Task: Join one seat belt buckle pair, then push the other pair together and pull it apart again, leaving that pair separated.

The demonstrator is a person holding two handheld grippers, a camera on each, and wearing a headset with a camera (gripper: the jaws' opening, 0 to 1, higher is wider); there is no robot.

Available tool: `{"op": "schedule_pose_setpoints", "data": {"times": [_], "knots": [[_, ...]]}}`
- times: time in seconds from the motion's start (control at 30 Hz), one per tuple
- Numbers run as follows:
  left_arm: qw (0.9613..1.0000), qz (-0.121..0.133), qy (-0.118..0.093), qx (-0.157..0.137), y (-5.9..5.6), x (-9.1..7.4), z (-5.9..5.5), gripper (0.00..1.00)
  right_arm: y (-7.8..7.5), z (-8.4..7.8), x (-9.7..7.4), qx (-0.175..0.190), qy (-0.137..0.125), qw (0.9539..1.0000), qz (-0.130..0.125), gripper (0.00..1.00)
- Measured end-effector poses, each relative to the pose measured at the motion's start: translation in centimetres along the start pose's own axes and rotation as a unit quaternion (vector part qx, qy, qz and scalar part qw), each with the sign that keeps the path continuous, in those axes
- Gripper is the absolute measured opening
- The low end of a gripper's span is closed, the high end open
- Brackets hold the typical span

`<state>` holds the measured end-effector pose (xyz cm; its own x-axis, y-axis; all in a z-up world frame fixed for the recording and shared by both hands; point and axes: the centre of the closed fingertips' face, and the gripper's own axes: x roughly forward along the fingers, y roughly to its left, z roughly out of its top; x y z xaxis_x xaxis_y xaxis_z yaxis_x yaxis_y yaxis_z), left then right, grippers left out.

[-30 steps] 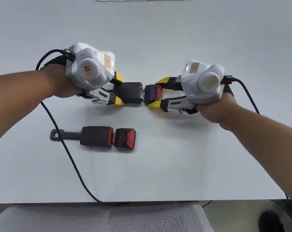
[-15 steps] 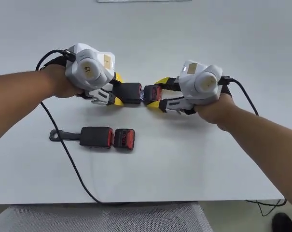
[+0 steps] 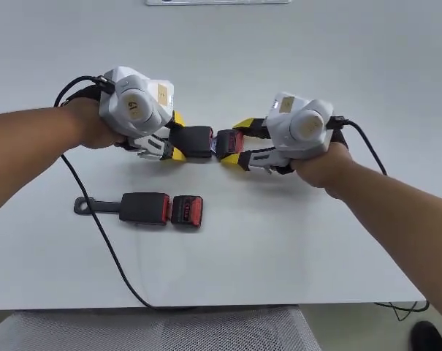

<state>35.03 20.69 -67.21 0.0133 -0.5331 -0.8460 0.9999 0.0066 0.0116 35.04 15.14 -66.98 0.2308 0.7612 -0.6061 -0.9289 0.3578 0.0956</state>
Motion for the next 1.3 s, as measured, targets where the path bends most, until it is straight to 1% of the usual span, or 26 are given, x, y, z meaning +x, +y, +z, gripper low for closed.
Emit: {"op": "schedule_pose_setpoints", "data": {"times": [0.67,0.9,1.07,1.17,1.3], "knots": [[1.0000,-0.001,0.005,0.003,-0.05,-0.13,0.04,0.32,0.14,0.13,-0.13,0.002,0.005,1.0000,-0.007,0.35],[1.0000,-0.002,0.003,0.005,-0.12,-0.05,0.06,0.33,0.18,0.03,-0.17,0.001,0.007,0.9999,-0.009,0.35],[1.0000,-0.001,0.000,0.002,-0.18,-0.02,0.06,0.33,0.21,-0.05,-0.22,-0.004,0.007,0.9999,-0.009,0.35],[1.0000,-0.001,-0.001,0.000,-0.18,0.00,0.08,0.33,0.21,-0.13,-0.31,-0.004,0.003,0.9999,-0.009,0.36],[1.0000,0.000,-0.003,-0.003,-0.16,0.03,0.08,0.33,0.14,-0.26,-0.53,-0.008,0.007,0.9999,-0.010,0.36]]}}
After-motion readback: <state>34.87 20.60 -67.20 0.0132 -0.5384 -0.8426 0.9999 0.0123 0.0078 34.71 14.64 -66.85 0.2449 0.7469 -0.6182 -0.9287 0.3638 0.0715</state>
